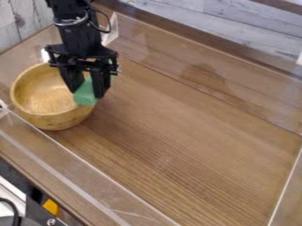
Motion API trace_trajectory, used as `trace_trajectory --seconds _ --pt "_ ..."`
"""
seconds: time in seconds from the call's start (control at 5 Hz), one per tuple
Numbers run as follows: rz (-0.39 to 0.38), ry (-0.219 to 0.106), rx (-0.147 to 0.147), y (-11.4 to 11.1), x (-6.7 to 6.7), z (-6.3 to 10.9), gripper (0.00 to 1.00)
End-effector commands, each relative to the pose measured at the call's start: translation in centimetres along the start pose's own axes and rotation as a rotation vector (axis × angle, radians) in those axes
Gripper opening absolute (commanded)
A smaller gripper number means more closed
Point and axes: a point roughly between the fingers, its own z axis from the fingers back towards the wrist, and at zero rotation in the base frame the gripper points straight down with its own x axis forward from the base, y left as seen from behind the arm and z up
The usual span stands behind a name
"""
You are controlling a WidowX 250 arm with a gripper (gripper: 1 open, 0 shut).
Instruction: Put the green block in the brown bowl
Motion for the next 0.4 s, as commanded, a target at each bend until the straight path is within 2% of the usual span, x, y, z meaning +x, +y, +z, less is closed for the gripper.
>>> trace_trajectory --seconds 0.0,0.2 --pt "0.003 -0.039 0.011 0.58 0.72 1.3 0.0" --pt "0.01 -0.043 0.015 1.44 1.15 1.28 0.0"
